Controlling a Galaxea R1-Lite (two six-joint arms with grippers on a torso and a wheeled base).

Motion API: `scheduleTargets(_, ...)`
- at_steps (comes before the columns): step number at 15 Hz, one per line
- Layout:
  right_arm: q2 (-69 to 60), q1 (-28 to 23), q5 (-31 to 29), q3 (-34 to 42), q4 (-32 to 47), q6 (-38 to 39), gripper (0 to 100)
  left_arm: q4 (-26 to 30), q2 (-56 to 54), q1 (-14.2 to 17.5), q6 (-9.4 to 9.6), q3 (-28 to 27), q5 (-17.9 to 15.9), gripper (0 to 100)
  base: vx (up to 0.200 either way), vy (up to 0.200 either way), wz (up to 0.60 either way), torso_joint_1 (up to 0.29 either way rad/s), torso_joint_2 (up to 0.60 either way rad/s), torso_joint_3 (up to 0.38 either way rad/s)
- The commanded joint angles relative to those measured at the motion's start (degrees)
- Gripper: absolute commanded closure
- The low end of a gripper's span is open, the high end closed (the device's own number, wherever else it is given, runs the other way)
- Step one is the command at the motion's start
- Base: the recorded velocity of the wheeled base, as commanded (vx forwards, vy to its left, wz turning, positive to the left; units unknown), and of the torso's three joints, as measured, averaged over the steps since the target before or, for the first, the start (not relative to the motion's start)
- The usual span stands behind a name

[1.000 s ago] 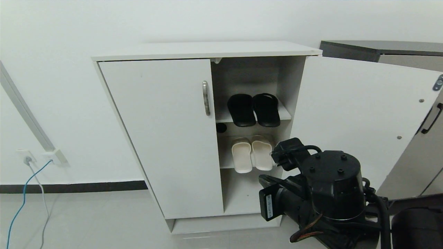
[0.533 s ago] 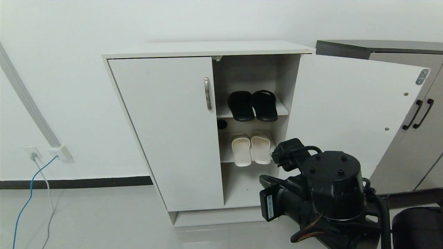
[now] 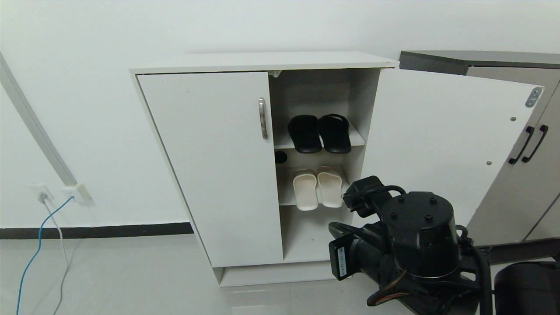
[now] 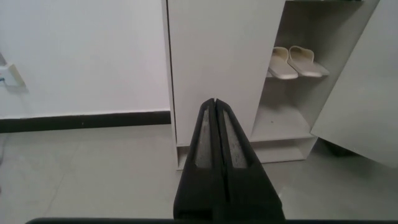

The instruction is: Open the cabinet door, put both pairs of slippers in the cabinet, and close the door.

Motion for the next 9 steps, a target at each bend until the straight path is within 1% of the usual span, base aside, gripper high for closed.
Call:
scheduleTargets(1, 0.3, 0.0, 0.0, 0.1, 0.0, -0.2, 100, 0.0, 0.1, 0.0, -0.04, 0.0, 0.0, 100, 0.0, 0.0, 0.0, 0.0, 0.0, 0.0)
scheduleTargets(5, 0.3, 0.0, -0.1, 0.3, 0.0, -0.2, 100, 0.0, 0.1, 0.0, -0.13, 0.0, 0.0, 100, 0.0, 0.0, 0.0, 0.0, 0.0, 0.0)
scheduleTargets(6, 0.3, 0.0, -0.1, 0.3, 0.0, -0.2, 100, 0.0, 0.1, 0.0, -0.13, 0.0, 0.0, 100, 0.0, 0.0, 0.0, 0.002, -0.11, -0.119)
scheduleTargets(7, 0.3, 0.0, -0.1, 0.4, 0.0, -0.2, 100, 0.0, 0.1, 0.0, -0.13, 0.0, 0.0, 100, 0.0, 0.0, 0.0, -0.002, -0.09, -0.246)
scheduleTargets(9, 0.3, 0.0, -0.1, 0.4, 0.1, -0.2, 100, 0.0, 0.1, 0.0, -0.13, 0.0, 0.0, 100, 0.0, 0.0, 0.0, 0.044, -0.37, -0.339)
